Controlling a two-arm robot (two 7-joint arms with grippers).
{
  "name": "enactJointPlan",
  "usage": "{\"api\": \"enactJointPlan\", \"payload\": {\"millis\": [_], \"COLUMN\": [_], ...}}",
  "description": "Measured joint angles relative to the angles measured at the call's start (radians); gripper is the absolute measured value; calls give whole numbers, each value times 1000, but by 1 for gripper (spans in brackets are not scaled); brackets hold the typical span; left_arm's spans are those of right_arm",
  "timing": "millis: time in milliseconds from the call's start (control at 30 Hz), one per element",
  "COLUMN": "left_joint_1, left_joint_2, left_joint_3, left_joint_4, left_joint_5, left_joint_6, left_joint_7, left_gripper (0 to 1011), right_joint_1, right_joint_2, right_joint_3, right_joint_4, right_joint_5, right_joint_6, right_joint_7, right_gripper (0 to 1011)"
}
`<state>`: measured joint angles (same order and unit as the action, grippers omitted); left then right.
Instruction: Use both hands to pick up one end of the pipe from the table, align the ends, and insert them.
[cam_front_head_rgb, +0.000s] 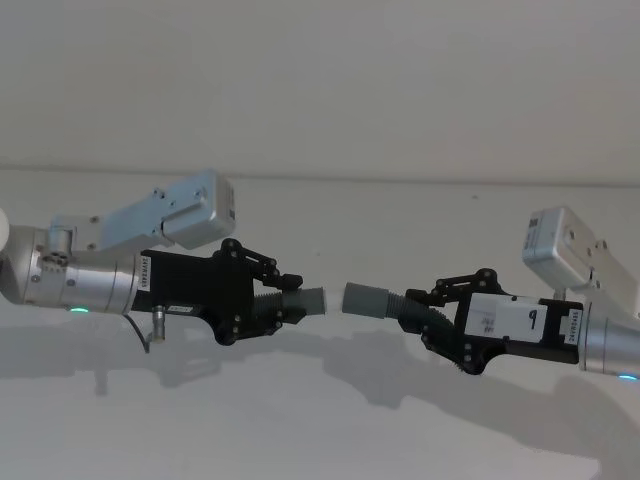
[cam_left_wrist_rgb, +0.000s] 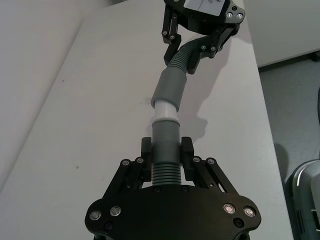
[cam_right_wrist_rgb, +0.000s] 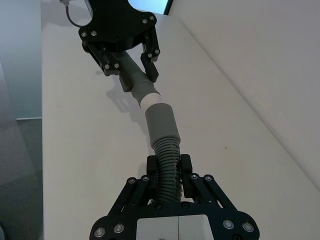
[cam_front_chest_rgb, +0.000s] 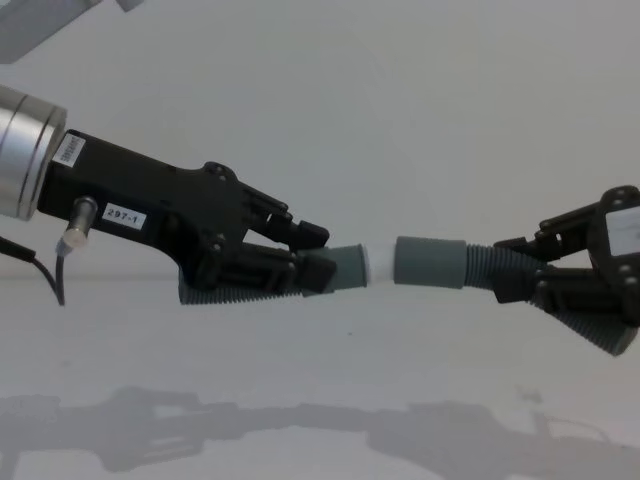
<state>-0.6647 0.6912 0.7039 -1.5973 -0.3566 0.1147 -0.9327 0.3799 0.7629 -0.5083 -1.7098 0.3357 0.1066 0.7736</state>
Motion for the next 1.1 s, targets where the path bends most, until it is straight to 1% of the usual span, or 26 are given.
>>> {"api": "enactJointPlan", "payload": {"millis": [600,1100], "left_joint_1": [4,7], "left_joint_2": [18,22], "left_joint_3": [5,6], "left_joint_4": [-11,-15], "left_joint_5": [-17,-24], "left_joint_6": [-3,-5], "left_joint_7": [4,7], "left_gripper": [335,335], "right_joint_1": [9,10], "right_joint_2": [3,4], "right_joint_3": [-26,-34], "right_joint_4": [-13,-18], "right_joint_5": [13,16], "right_joint_6": [-30,-37], "right_joint_7": [27,34], "right_gripper": [275,274]}}
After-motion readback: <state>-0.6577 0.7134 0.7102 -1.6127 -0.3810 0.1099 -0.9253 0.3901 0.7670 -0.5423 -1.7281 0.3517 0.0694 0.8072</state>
